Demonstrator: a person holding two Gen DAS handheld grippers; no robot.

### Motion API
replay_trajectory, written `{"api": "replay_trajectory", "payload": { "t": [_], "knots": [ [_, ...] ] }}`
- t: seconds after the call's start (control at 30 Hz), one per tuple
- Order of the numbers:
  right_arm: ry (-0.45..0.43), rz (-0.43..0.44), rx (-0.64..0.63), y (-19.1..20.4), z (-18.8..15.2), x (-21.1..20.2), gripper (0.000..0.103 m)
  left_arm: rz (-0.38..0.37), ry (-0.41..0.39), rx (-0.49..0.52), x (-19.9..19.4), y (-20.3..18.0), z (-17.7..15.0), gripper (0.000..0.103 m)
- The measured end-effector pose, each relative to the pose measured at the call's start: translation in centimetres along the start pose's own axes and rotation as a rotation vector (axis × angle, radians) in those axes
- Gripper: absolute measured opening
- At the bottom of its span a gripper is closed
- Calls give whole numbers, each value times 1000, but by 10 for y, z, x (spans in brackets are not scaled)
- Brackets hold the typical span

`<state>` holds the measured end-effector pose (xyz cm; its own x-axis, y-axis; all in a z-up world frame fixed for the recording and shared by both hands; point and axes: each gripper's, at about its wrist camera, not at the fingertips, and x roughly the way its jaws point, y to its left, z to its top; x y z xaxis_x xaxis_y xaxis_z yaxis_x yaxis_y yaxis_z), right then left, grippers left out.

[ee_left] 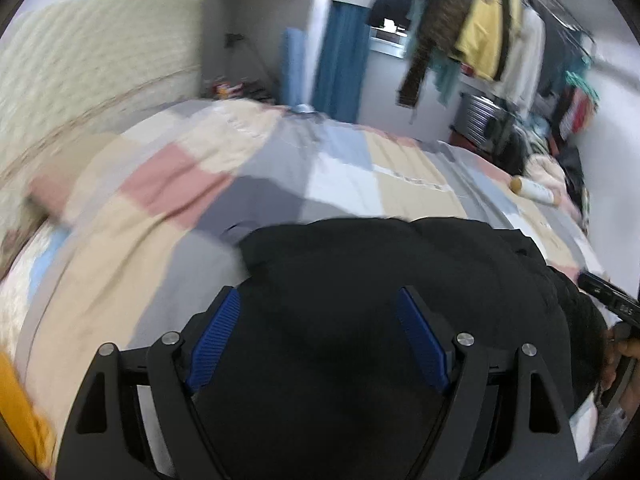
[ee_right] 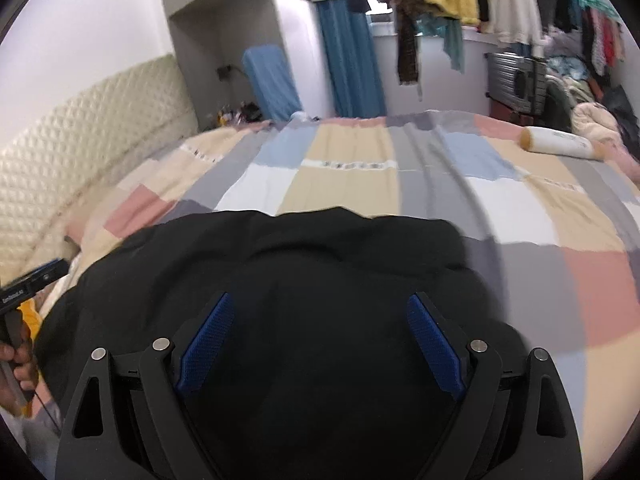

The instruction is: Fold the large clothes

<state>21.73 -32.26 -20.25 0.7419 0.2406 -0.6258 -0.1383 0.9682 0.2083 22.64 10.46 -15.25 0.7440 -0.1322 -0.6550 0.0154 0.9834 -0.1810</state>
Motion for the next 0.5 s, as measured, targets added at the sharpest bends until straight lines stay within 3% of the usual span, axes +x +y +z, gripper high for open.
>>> {"api": "replay_trajectory", "payload": {
  "t": [0.17,0.3,0.37,0.43,0.47,0.5],
  "knots": [
    [0,-64,141,-49,-28,-36,88,56,61,-146,-23,50,-34,81],
    [93,-86,226,-80,-56,-29,87,9,95,-255,-14,70,-62,81],
    [123,-52,239,-84,-60,-21,84,-31,114,-276,-7,70,-68,81],
    [119,-29,239,-85,-60,-21,74,-44,107,-271,-5,66,-70,81],
    [114,-7,233,-82,-59,-20,63,-54,104,-268,-4,63,-70,80],
    [113,9,224,-79,-59,-20,48,-80,96,-262,-4,60,-69,71]
  ]
}}
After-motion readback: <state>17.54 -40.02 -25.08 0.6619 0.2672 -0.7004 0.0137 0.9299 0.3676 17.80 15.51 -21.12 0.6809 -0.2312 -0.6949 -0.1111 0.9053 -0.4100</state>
